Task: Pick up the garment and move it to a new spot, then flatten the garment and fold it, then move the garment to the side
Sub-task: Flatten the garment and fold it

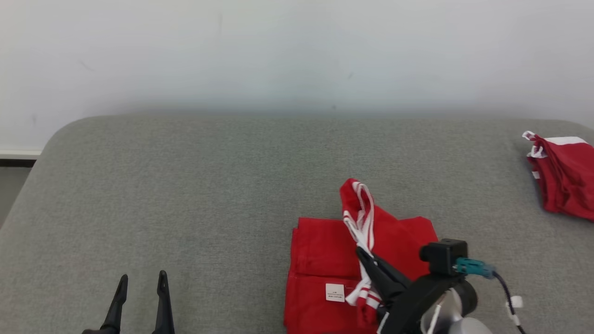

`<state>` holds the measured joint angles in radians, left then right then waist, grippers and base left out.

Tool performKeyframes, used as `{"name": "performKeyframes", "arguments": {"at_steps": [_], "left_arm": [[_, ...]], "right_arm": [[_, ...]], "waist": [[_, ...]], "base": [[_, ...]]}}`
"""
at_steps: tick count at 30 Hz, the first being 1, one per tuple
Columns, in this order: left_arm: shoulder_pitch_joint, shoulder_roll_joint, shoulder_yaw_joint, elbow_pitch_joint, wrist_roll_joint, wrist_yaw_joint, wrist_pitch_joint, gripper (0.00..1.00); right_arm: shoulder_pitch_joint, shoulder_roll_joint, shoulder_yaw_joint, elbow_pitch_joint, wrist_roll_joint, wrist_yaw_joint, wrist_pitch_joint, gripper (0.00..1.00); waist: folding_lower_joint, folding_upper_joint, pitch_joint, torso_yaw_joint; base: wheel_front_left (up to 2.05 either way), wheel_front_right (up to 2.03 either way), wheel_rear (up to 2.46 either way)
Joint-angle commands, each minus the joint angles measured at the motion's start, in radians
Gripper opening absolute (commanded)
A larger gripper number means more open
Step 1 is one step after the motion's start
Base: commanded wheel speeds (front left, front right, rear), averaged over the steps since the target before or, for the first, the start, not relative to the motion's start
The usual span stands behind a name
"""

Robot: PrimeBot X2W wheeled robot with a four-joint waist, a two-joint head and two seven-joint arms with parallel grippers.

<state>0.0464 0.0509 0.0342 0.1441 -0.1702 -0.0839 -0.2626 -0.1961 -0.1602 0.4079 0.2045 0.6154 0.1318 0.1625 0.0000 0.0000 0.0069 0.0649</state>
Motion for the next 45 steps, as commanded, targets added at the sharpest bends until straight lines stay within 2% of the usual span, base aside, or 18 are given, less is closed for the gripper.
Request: {"name": "performKeyframes", "arguments": {"at_steps": [1,6,12,13,14,15,25,32,36,45], "left_arm": [[0.0,-0.001,-0.001,0.001,0.001,0.0,-0.003,1.0],[-0.019,-0.001,-0.02,0.007,-0.003,0.005,-0.003,1.0],[-0.027,0.0,-0.027,0.009,-0.008,0.003,-0.003,1.0],[-0.027,0.0,-0.028,0.01,-0.009,0.003,-0.003,1.0],[-0.028,-0.001,-0.029,0.011,-0.01,0.004,-0.003,1.0],[-0.029,-0.001,-0.029,0.012,-0.011,0.005,-0.003,1.0],[-0.042,-0.001,-0.026,0.011,-0.003,0.007,-0.003,1.0],[-0.045,0.0,-0.011,0.005,0.007,0.007,-0.003,1.0],[-0.04,-0.001,0.005,0.002,0.013,0.007,-0.003,1.0],[-0.023,0.0,0.018,-0.006,0.041,-0.003,-0.003,1.0]], "right_arm": [[-0.011,0.013,0.004,0.01,-0.003,-0.002,-0.006,0.0],[-0.058,0.064,0.024,0.117,-0.018,-0.002,-0.024,0.0],[-0.104,0.091,0.046,0.247,-0.016,-0.002,-0.065,0.0],[-0.113,0.094,0.059,0.261,-0.015,-0.002,-0.074,0.29],[-0.122,0.096,0.068,0.271,-0.019,-0.002,-0.086,0.96],[-0.13,0.094,0.075,0.281,-0.023,-0.002,-0.104,1.0],[-0.172,-0.004,0.024,0.277,-0.06,-0.002,-0.314,1.0],[-0.112,-0.078,-0.1,0.201,-0.114,-0.002,-0.411,1.0],[-0.029,-0.092,-0.19,0.101,-0.172,-0.002,-0.426,1.0],[0.142,-0.048,-0.308,-0.061,-0.243,-0.002,-0.428,1.0]], "waist": [[0.0,0.0,0.001,0.016],[0.0,0.0,0.009,0.05],[0.0,0.0,0.018,0.075],[0.0,0.0,0.02,0.076],[0.0,0.0,0.021,0.076],[0.0,0.0,0.022,0.075],[0.0,0.0,0.02,0.015],[0.0,0.0,0.015,-0.045],[0.0,0.0,0.017,-0.079],[0.0,0.0,0.01,-0.101]], "base": [[0.0,0.0,0.0],[0.0,0.0,0.0],[0.0,0.0,0.0],[0.0,0.0,0.0],[0.0,0.0,0.0],[0.0,0.0,0.0],[0.0,0.0,0.0],[0.0,0.0,0.0],[0.0,0.0,0.0],[0.0,0.0,0.0]]}}
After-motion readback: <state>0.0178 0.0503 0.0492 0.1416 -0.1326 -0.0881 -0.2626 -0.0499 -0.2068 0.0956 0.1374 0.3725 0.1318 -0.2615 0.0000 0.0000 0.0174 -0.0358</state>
